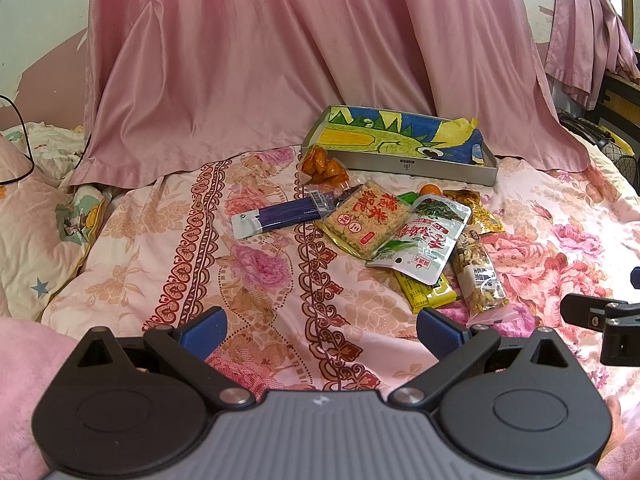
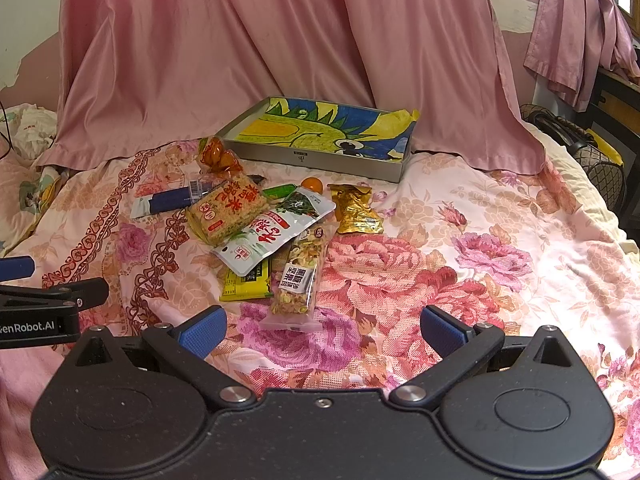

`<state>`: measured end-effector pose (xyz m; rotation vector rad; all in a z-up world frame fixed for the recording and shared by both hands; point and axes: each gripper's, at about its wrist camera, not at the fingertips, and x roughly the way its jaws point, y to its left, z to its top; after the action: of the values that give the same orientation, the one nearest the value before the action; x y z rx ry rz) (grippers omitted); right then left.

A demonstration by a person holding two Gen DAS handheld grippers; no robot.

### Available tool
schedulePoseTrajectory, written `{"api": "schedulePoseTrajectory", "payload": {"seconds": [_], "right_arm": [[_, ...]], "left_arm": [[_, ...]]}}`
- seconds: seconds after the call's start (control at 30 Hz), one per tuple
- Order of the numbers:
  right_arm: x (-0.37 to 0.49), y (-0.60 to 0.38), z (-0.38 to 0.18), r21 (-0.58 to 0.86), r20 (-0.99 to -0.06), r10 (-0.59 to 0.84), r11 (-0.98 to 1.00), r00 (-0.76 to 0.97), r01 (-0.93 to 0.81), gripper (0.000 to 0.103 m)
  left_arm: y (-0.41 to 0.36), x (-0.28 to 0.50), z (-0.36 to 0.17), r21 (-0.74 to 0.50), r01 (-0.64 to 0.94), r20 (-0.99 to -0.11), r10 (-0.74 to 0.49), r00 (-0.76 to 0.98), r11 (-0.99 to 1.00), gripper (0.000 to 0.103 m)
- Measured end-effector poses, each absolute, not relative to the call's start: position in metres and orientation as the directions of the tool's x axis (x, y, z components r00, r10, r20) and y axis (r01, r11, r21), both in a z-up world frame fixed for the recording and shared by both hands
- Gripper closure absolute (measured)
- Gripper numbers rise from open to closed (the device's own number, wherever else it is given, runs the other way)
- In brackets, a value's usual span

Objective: Organize snacks

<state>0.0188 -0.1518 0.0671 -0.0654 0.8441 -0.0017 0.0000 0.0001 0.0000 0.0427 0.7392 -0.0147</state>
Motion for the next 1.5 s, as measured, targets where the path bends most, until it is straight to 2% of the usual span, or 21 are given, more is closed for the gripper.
{"api": "schedulePoseTrajectory", "payload": {"seconds": [0.8,1.5], "right_arm": [[0.02,-0.151,0.065,-0.059,-0.754,-0.028,0.998,0.656,-0.024,0.001],[0.031,-0.147,0.055,-0.078,-0.823,-0.031,0.995,0.568,-0.057,0.001]], "left_arm": [[-0.002,-0.002,0.0,0.042,0.029,-0.68,0.008,0.733,0.999,0.0],[0.0,0.014,-0.003,0.035,0.042,-0.748,-0.002,0.664,0.998,0.0]]}}
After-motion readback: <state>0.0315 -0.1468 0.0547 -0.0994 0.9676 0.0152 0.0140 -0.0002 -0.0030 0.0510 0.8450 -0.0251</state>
